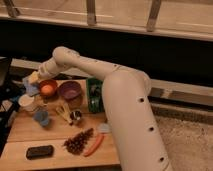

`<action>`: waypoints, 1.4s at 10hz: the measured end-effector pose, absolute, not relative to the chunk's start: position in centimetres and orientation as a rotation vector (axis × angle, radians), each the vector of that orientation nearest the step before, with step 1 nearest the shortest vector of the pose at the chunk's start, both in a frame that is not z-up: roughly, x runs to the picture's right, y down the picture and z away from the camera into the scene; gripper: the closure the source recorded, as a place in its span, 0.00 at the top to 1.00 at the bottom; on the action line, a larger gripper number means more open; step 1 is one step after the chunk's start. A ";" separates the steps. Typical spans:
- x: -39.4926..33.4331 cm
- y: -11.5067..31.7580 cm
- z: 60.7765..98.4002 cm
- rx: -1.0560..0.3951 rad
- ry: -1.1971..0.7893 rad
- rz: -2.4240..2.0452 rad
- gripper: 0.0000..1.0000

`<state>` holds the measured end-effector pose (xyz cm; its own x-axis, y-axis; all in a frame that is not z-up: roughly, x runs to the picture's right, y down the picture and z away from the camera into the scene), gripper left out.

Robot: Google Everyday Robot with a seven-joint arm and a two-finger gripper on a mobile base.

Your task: Place sponge in metal cup

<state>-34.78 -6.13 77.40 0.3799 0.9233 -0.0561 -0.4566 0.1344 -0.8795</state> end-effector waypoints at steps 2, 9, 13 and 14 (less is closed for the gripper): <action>-32.3 -5.7 76.3 -0.971 -0.555 1.106 0.00; -25.2 -0.1 73.6 -0.982 -0.346 1.248 0.00; -22.5 3.0 73.1 -0.971 -0.264 1.326 0.00; -22.5 3.0 73.1 -0.971 -0.264 1.327 0.00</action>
